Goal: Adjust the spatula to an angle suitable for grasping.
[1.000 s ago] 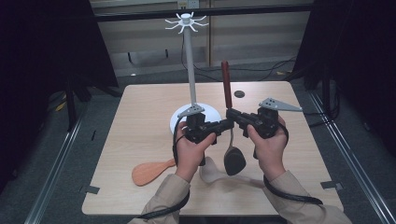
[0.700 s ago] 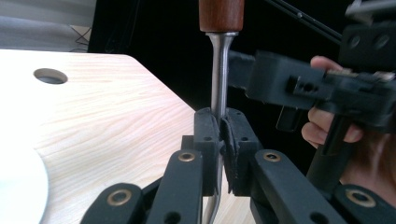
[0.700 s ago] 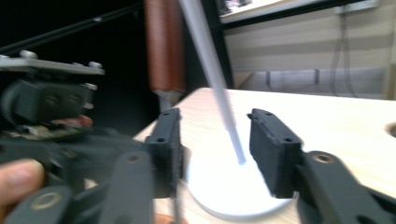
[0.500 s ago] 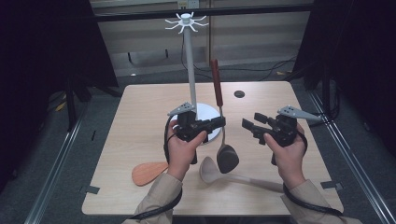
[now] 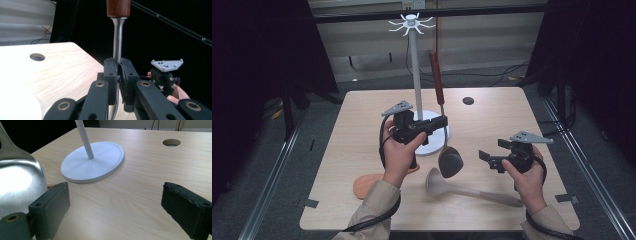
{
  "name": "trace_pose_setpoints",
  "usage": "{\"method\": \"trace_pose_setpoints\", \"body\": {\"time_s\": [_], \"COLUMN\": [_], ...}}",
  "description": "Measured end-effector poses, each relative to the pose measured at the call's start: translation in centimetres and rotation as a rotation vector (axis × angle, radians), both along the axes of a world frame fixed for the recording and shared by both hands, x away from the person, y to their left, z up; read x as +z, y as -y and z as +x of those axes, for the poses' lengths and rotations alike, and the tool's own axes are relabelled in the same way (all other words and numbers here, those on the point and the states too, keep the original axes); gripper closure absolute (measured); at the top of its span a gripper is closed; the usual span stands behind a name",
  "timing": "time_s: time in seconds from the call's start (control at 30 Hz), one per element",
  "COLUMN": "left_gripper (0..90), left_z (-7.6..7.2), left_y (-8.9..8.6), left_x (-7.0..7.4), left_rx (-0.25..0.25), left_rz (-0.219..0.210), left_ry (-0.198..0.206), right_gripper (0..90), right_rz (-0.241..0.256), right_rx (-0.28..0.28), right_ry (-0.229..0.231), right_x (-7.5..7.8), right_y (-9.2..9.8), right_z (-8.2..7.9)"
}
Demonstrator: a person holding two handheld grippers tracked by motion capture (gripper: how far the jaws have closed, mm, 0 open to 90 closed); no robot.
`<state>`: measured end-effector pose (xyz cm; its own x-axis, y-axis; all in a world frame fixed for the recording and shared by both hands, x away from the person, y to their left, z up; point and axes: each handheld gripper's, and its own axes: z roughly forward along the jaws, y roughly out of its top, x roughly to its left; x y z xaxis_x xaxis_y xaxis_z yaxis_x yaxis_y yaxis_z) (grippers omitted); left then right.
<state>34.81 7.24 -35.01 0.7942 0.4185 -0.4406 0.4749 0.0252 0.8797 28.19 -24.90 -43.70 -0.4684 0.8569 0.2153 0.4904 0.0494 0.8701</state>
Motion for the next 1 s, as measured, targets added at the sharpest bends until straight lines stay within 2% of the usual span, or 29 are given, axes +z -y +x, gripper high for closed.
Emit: {"method": "trace_pose_setpoints", "body": {"time_s": [0.17,0.3,0.5,1.0], "left_gripper": [84.8,84.8,84.8,84.8], "left_z": [0.8,1.4,1.9,3.1], "left_y": [-0.1,-0.1,0.0,-0.4], "left_x": [1.0,2.0,2.9,3.5], "left_rx": [0.005,0.013,0.023,0.050], "left_rz": [-0.001,-0.021,-0.016,-0.053], "left_ry": [0.015,0.027,0.043,0.045], "right_gripper": [7.4,7.4,7.6,7.8], "right_rz": [0.013,0.011,0.027,0.052], "right_rx": [-0.003,-0.002,-0.007,-0.004], "right_ry": [-0.008,-0.012,-0.025,-0.038], "right_x": [-0.1,-0.2,-0.4,-0.3], "right_y": [0.0,0.1,0.4,0.7], "right_z": [-0.1,0.0,0.1,0.1]}}
